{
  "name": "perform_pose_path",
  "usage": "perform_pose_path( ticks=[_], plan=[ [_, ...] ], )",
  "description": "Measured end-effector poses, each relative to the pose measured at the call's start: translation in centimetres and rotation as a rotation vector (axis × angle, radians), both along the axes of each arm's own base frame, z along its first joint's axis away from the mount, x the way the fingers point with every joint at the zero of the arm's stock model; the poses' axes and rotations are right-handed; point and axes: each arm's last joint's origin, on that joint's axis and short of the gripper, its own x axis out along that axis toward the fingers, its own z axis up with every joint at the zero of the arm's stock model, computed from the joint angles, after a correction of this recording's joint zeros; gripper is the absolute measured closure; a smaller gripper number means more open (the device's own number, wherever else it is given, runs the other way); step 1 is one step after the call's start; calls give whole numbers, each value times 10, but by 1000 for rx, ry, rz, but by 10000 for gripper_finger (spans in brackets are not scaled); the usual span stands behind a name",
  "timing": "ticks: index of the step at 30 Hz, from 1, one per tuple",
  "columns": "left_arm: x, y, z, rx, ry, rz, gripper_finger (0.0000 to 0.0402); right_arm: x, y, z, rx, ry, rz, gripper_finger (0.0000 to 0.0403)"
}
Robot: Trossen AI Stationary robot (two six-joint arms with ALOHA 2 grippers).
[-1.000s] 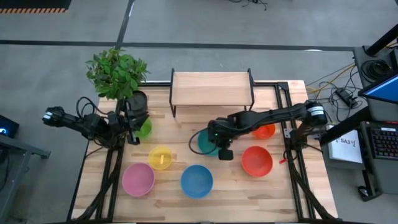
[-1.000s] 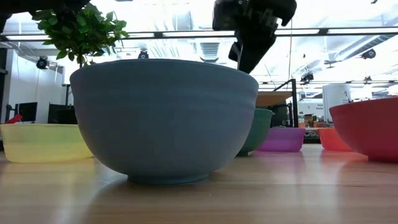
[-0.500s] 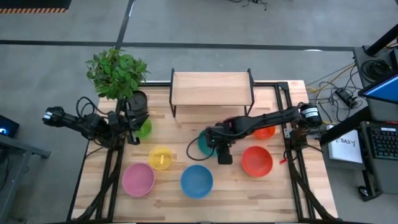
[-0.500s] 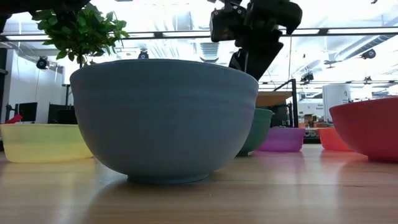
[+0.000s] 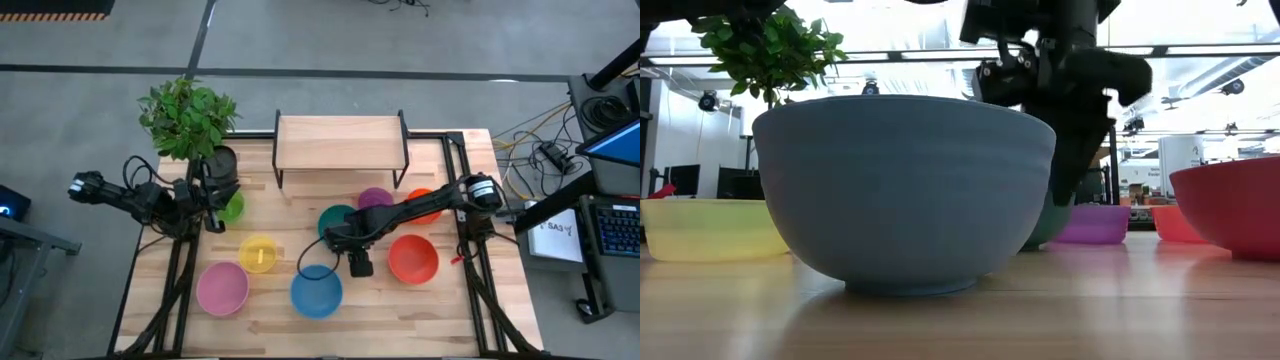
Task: Place and stack bowls onto a shelf
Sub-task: Put the big dark green bowl on the shelf
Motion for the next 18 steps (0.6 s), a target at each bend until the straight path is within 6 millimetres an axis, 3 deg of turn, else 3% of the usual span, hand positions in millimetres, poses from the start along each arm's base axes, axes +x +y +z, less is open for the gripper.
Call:
perform_pose_path(
  ticks=[13,18],
  plan=[
    [0,0,0,0,0,0,364,-1,1,3,-4,-12,36,383],
    [0,0,0,0,-1,0,364,-2,1,19,8,-50,42,393]
  ],
)
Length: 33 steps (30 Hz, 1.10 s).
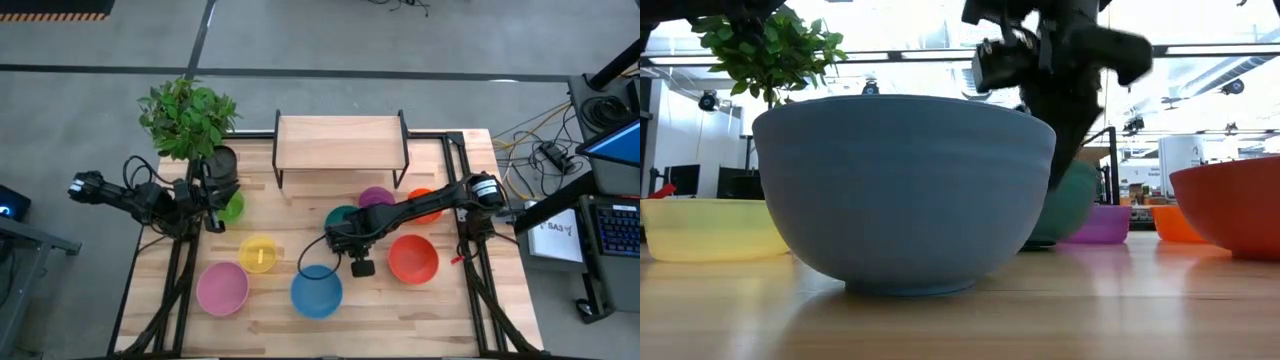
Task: Place and stack bowls onto a shelf
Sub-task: Put the big dark green bowl on the shelf
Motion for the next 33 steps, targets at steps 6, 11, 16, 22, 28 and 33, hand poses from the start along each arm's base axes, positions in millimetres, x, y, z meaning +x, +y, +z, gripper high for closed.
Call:
perform_pose_path(
  ticks=[6,11,16,22,28,33],
  plan=[
    [0,0,0,0,0,0,364,2,1,60,0,-172,64,394],
    [0,0,0,2,-2,1,364,8,-16,114,-182,-331,55,394],
    [0,0,0,3,-2,2,364,9,-57,157,-465,-415,-20,394],
    [0,0,0,2,-2,2,364,13,-120,174,-510,-448,-50,394],
    [0,0,0,13,2,6,364,19,-166,163,-348,-460,-8,394],
    [0,0,0,15,2,6,364,24,-185,151,-343,-429,13,394]
  ],
)
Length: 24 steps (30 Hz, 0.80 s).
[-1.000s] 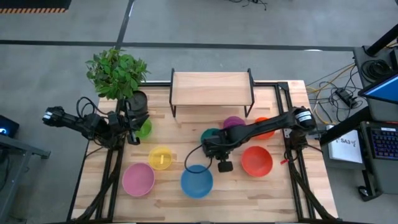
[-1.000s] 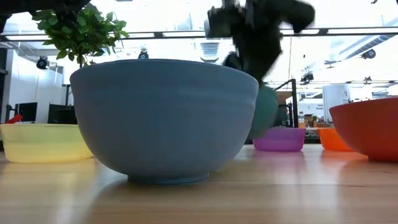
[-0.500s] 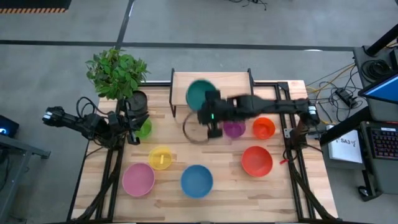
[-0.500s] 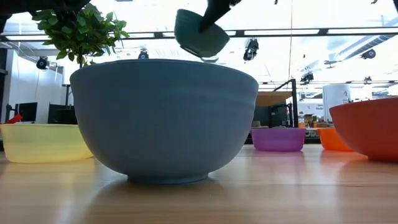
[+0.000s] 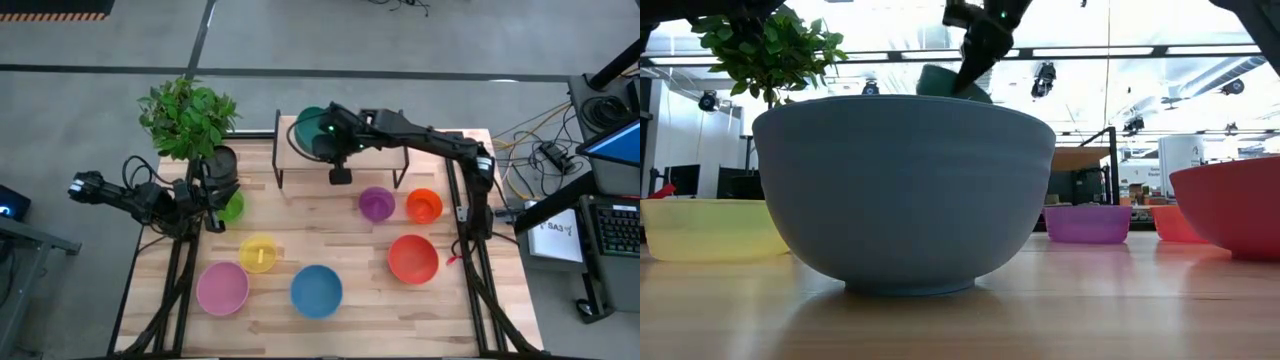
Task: Place and stack bowls onto a shelf
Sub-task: Put the big dark green bowl on the shelf
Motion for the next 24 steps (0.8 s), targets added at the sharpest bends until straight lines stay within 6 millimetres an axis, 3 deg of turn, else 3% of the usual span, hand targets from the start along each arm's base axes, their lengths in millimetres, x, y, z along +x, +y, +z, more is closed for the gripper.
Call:
perform_pose_path(
  ticks=[19,24],
  plan=[
    [0,0,0,4,2,2,364,20,-16,-39,-70,116,-18,393],
    [0,0,0,6,3,2,364,22,-17,-44,-74,129,-13,374]
  ],
)
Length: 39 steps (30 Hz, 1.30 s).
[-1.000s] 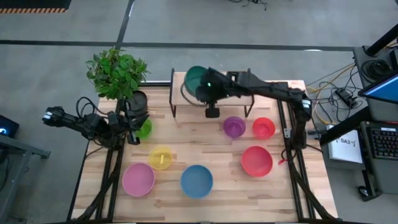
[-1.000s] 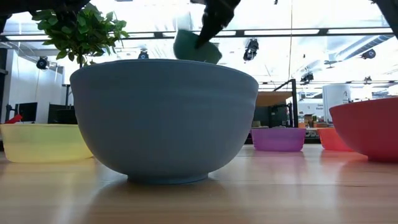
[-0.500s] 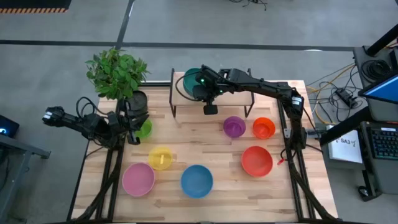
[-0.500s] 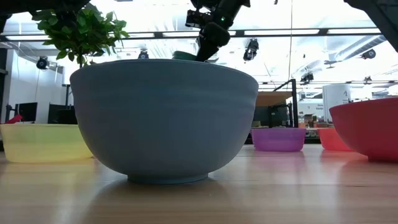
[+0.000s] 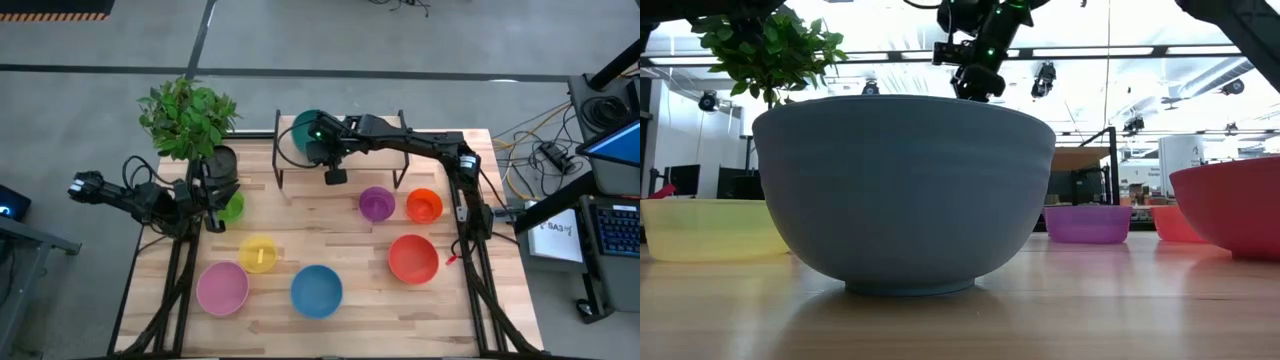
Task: Place and stack bowls onto a shelf
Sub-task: Put the big dark green bowl on the shelf, then put the small yellow bowl on the shelf
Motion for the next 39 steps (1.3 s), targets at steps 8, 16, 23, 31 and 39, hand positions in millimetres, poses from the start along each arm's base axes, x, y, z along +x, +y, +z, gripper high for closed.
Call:
perform_pose_path(
  ticks=[8,16,23,31,39],
  plan=[
    [0,0,0,1,0,0,364,2,-1,3,-12,-37,-2,324],
    [0,0,0,1,0,0,364,2,-1,13,-45,-63,-24,301],
    [0,0,0,1,0,1,364,-1,0,42,-67,-135,-28,301],
    [0,0,0,0,-2,0,364,-20,22,81,76,-135,-52,301],
    [6,-4,10,-18,28,-85,364,-57,84,102,329,-80,34,318]
  ],
)
